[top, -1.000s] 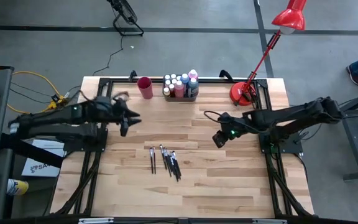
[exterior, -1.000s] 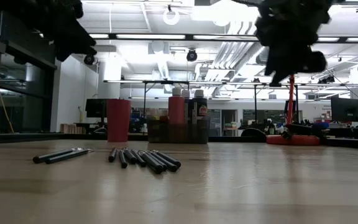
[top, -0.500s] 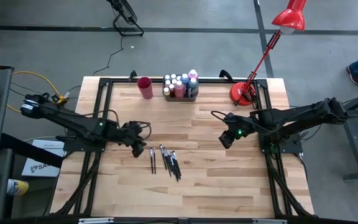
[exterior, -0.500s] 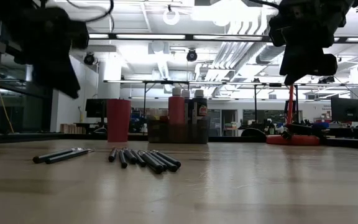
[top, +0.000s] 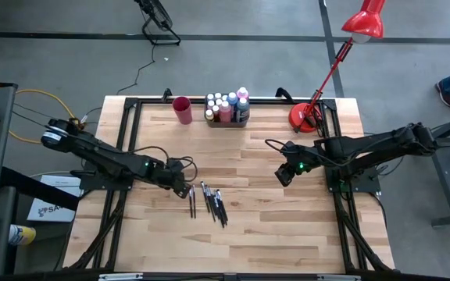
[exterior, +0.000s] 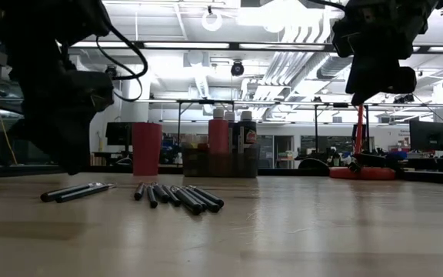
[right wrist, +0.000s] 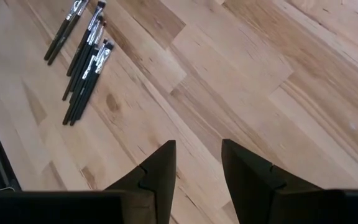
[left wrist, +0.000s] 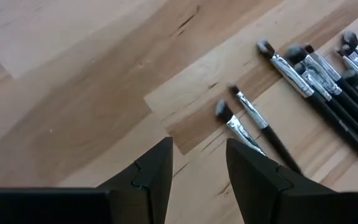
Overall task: Pick & Place Paint Supplies
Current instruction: Put the black paint brush into the pink cup
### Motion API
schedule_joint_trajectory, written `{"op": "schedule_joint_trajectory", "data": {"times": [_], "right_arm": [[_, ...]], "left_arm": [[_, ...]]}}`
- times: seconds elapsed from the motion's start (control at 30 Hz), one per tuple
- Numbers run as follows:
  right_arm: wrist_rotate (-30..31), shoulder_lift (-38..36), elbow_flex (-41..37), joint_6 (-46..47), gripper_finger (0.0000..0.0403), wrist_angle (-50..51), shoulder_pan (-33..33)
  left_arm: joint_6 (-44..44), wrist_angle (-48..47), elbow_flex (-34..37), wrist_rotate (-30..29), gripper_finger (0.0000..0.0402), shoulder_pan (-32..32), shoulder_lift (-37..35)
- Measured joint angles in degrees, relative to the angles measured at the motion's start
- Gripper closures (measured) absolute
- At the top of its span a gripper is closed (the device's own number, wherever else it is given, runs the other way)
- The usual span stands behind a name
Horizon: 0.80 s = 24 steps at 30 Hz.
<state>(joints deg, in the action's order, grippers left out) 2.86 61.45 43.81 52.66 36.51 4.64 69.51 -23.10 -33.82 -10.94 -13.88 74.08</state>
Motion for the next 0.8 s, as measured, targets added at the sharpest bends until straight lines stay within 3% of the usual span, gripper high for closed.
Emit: {"op": "schedule_joint_trajectory", "data": {"times": [0.43, 0.8], "right_arm": [[0.35, 0.02, 0.02, -1.61, 0.0280, -0.74, -0.02], [1.52, 0.02, 0.04, -1.95, 0.0280, -0.63, 0.00]], "left_arm": [[4.43, 2.67, 0.02, -2.45, 0.0256, 0.48, 2.28], [4.72, 9.42, -0.04, -0.30, 0.0256, 1.87, 6.74]]}}
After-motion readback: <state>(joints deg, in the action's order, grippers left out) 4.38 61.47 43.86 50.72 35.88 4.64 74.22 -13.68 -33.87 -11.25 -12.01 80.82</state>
